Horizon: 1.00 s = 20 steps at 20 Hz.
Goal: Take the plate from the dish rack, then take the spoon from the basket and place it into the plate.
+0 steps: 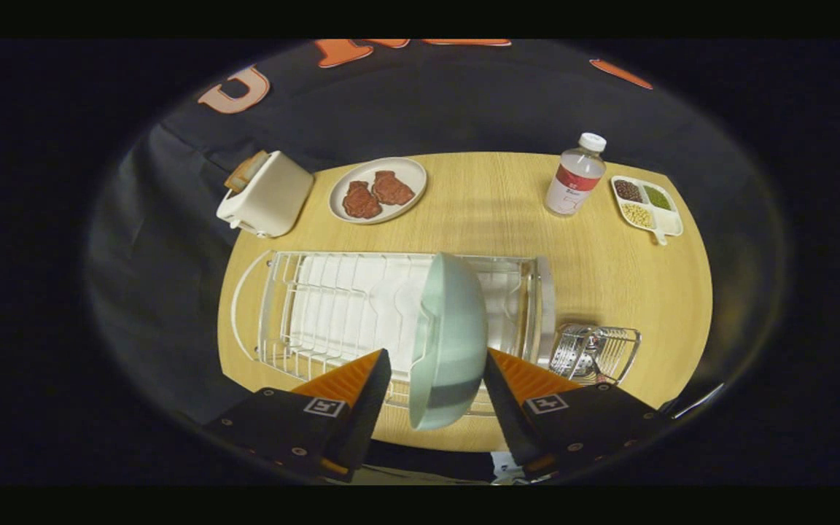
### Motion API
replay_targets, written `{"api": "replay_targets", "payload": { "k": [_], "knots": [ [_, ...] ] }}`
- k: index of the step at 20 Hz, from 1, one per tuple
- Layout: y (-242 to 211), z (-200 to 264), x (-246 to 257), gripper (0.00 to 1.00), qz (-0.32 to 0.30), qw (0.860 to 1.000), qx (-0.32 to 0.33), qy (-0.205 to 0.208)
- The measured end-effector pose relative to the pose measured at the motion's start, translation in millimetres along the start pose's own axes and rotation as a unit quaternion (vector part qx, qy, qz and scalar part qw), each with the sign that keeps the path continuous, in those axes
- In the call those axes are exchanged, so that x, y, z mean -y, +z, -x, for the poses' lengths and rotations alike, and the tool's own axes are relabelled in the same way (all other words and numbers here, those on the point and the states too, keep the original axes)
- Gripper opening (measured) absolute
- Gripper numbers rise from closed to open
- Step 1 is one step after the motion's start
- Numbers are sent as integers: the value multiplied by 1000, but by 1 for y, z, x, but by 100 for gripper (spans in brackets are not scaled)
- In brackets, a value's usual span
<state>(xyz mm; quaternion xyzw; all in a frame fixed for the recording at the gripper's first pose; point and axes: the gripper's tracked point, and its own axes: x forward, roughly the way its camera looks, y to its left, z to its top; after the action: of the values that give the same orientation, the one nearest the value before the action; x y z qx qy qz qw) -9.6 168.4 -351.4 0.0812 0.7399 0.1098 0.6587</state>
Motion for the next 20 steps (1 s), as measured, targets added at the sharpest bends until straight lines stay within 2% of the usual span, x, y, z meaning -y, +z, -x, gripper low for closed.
{"api": "replay_targets", "payload": {
  "k": [3, 5, 6, 7, 8, 16, 19, 20],
  "knots": [
    [-8, -15, 0, 73, 8, 999, -26, -25],
    [-16, -22, 0, 65, -2, 998, -40, -43],
    [-20, -23, 1, 56, -7, 997, -47, -58],
    [-23, -23, 4, 52, -7, 996, -47, -71],
    [-21, -22, 4, 41, -4, 996, -40, -82],
    [-15, 9, 16, 34, -16, 991, 0, -131],
    [-10, 26, 24, 31, -32, 991, 15, -126],
    [-11, 33, 17, 30, -48, 993, 13, -104]
  ]
}}
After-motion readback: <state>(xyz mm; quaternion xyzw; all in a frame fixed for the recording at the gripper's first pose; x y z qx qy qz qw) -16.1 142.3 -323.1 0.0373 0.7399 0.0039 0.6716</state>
